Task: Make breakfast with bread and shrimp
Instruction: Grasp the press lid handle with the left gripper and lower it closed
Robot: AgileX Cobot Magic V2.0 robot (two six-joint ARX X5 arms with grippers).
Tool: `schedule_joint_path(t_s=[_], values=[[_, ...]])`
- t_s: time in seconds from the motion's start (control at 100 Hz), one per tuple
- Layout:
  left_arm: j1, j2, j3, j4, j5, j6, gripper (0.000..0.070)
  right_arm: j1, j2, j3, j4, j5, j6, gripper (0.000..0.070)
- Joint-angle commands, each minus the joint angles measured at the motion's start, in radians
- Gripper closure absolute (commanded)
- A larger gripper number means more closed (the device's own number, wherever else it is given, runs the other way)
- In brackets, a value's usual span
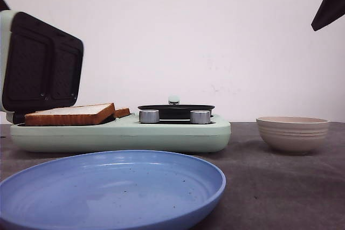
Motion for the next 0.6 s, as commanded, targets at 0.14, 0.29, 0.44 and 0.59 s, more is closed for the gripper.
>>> schedule_joint_path(t_s=[0.14, 0.29, 0.44, 0.59], values=[[-0.098, 0.045, -0.012, -0.092, -0.132, 0.164, 0.0697, 0.007, 0.004, 0.006, -0.007, 0.001, 0.014, 0.0169], [-0.188, 0.045, -0.012, -0.106, -0.220, 0.214, 0.0697, 0.007, 0.004, 0.006, -0.009, 0.001, 0.014, 0.0169], [-0.278, 0.045, -0.012, -0.105, -0.320, 0.246, 0.0697, 0.007, 0.004, 0.006, -0.011, 0.001, 0.014, 0.0169], [-0.364, 0.045, -0.012, -0.106, -0.441, 0.295, 0.0697, 0.007, 0.004, 0.006, -0.016, 0.000, 0.014, 0.0169]])
